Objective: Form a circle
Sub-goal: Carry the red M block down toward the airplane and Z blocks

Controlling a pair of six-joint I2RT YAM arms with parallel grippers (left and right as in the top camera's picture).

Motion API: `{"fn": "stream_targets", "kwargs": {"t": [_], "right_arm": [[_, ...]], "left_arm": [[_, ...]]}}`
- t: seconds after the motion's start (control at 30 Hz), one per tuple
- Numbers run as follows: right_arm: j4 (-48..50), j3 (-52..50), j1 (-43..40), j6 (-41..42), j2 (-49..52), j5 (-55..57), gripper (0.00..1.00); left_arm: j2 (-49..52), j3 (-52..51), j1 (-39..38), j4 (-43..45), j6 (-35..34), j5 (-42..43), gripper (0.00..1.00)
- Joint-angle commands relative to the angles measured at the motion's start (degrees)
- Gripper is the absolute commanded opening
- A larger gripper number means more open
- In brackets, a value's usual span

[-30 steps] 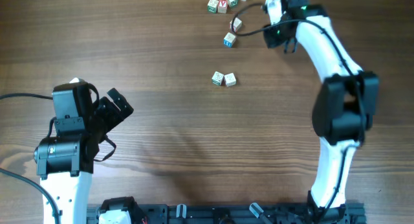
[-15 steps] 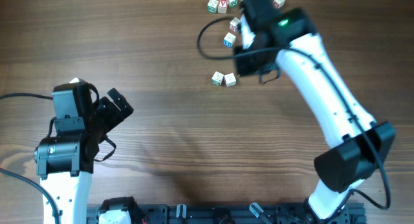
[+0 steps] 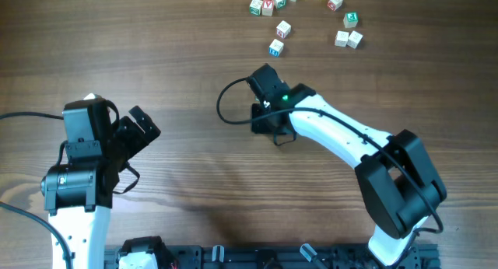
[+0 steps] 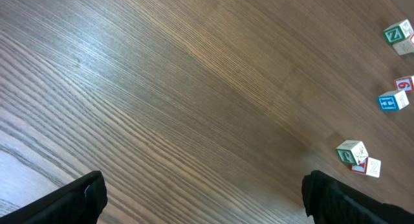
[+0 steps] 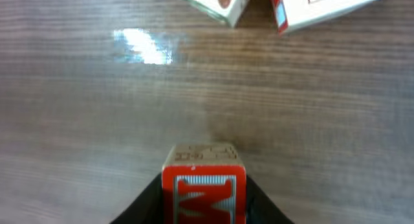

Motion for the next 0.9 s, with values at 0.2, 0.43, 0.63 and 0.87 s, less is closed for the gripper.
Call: {"fn": "stream_targets", "kwargs": {"t": [0.2, 0.43, 0.63, 0.87], "right_arm": [[7.5, -3.9, 0.2, 0.0, 1.8, 9.6, 0.49], [3.1, -0.3, 0.1, -1.3, 1.4, 10.4, 0.63], [-0.2, -0.7, 0.7, 1.9, 1.4, 6.1, 0.52], [5.6, -4.8, 1.8, 6.2, 3.1, 8.7, 0.45]], "left_arm": [[0.0, -0.2, 0.3, 0.2, -0.4, -0.7, 1.00], [0.0, -0.2, 0.3, 0.2, -0.4, -0.7, 1.00], [0.0, -0.2, 0.3, 0.2, -0.4, -0.7, 1.00], [0.0, -0.2, 0.3, 0.2, -0.4, -0.7, 1.00]]}}
